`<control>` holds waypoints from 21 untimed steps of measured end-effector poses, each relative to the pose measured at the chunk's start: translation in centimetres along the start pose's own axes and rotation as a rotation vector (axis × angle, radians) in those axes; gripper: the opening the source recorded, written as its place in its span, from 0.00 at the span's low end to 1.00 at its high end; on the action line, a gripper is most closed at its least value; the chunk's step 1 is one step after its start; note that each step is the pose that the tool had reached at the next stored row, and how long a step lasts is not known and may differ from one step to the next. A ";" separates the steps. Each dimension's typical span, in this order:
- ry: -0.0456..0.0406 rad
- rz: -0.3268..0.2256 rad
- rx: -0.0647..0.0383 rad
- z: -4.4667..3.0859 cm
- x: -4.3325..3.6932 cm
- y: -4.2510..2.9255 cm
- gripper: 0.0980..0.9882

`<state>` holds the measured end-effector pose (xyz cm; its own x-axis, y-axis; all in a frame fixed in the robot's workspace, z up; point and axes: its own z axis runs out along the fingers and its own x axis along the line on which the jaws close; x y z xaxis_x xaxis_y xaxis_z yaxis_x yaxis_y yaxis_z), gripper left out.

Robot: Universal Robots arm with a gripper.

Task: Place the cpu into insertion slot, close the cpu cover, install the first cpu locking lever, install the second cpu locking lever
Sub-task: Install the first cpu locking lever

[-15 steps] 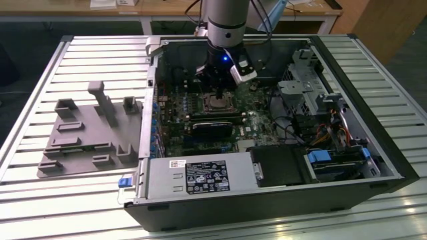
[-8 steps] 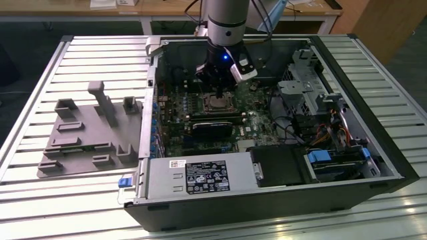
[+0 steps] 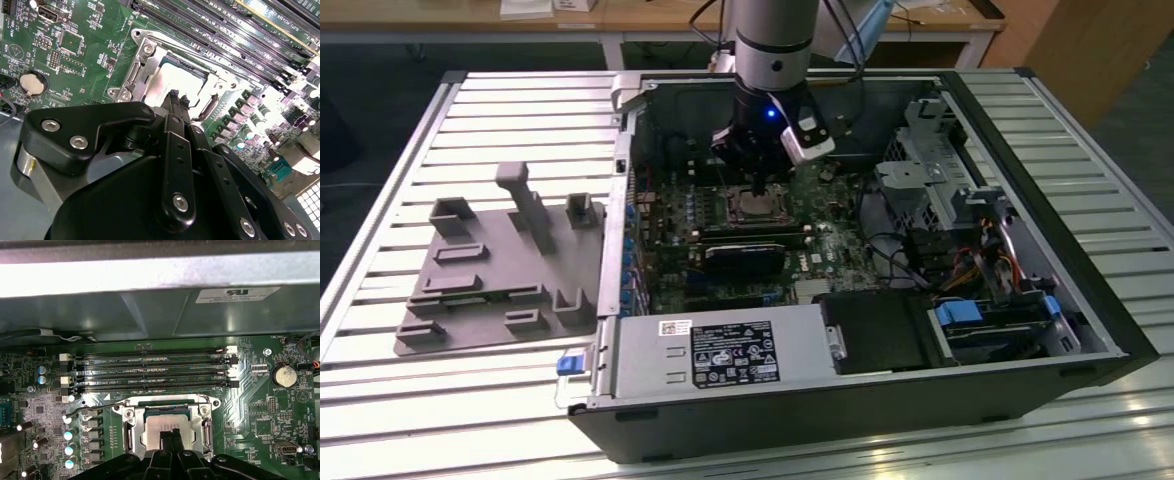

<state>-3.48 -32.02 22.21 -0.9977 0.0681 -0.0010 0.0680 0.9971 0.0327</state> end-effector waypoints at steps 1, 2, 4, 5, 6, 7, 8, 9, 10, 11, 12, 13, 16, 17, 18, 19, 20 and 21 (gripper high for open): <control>0.0000 0.000 0.000 -0.01 0.00 0.00 0.00; 0.0000 0.000 0.000 -0.01 0.00 0.00 0.00; 0.0002 0.000 0.000 -0.06 0.00 0.00 0.00; 0.0003 0.000 0.001 -0.15 0.00 0.00 0.00; 0.0001 0.000 0.000 -0.29 0.00 0.01 0.00; 0.0000 0.000 0.000 -0.47 0.00 0.01 0.00; 0.0000 0.000 0.000 -0.68 0.00 0.02 0.00; 0.0000 0.000 0.000 -0.90 0.00 0.03 0.00; 0.0000 0.000 0.000 -1.13 0.00 0.04 0.00; 0.0000 0.000 0.000 -1.35 0.00 0.05 0.00; 0.0001 0.000 0.000 -1.59 0.00 0.05 0.00; 0.0000 0.000 0.000 -1.81 0.00 0.06 0.00; 0.0001 0.000 0.000 -2.45 0.00 0.08 0.00; 0.0001 0.000 0.000 -2.63 0.00 0.09 0.00; 0.0000 0.000 0.000 -2.80 0.00 0.09 0.00; 0.0000 0.000 0.000 -2.94 0.00 0.10 0.00; 0.0000 0.000 0.000 -3.00 0.00 0.10 0.00; -0.0001 0.000 0.000 -3.00 0.00 0.10 0.00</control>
<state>-3.48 -32.02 25.22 -0.9977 0.0681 -0.0010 0.0680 0.9971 0.0328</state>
